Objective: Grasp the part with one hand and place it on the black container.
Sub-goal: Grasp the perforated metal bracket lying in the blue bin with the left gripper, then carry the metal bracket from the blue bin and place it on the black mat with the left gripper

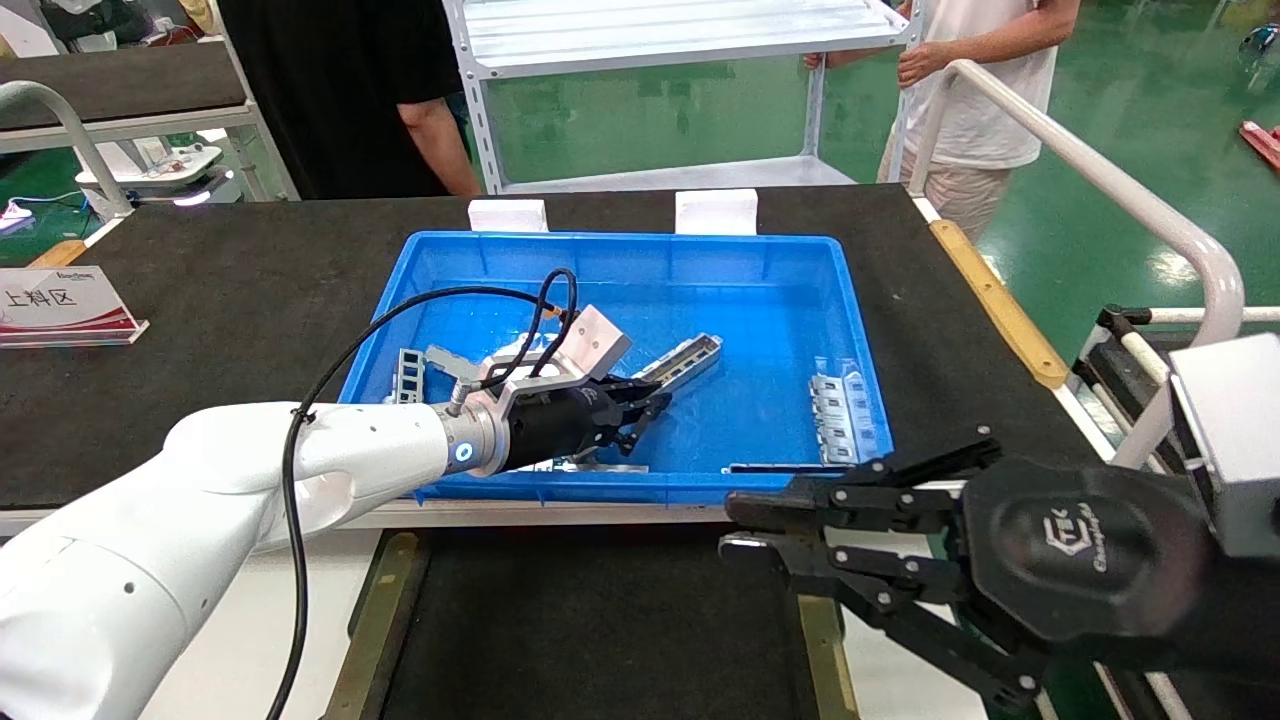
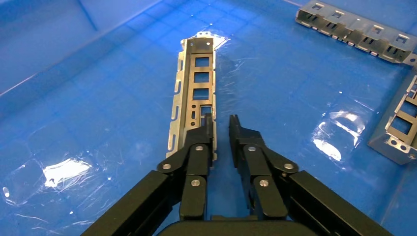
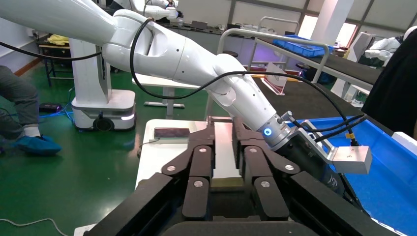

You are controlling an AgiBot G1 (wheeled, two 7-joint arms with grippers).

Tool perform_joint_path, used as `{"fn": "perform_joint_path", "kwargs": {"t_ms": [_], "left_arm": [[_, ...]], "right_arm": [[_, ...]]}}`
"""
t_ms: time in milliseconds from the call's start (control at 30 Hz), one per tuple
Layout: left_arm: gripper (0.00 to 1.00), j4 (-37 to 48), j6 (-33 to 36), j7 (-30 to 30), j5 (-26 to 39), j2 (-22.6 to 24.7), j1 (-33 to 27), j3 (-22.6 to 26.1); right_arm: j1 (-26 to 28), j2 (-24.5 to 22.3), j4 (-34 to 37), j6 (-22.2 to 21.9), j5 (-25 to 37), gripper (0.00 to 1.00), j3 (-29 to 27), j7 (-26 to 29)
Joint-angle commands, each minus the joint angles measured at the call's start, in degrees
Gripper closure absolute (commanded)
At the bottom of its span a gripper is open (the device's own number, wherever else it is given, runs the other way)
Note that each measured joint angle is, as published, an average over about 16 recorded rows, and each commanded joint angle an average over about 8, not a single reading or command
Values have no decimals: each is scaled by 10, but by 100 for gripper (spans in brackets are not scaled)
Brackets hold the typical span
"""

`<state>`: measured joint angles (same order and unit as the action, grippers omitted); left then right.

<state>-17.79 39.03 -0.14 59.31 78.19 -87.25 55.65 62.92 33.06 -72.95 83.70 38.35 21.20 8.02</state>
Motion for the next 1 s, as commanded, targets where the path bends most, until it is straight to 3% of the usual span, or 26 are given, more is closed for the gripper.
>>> {"fn": "perform_joint_path", "kwargs": {"t_ms": [33,600,767,1000], "left_arm": [[100,1,-2,1,-6,0,0,5],[100,-5,-43,31,-86,-7,-31,1],[100,-23,51,50,-117,-38,-41,-12],[100,-66,296,87,-169,-115,-32,-34]], "right_arm": [[0,0,0,0,0,100,0,0],[0,0,0,0,0,100,0,0],[0,0,0,0,0,100,0,0],[0,0,0,0,0,100,0,0]]}}
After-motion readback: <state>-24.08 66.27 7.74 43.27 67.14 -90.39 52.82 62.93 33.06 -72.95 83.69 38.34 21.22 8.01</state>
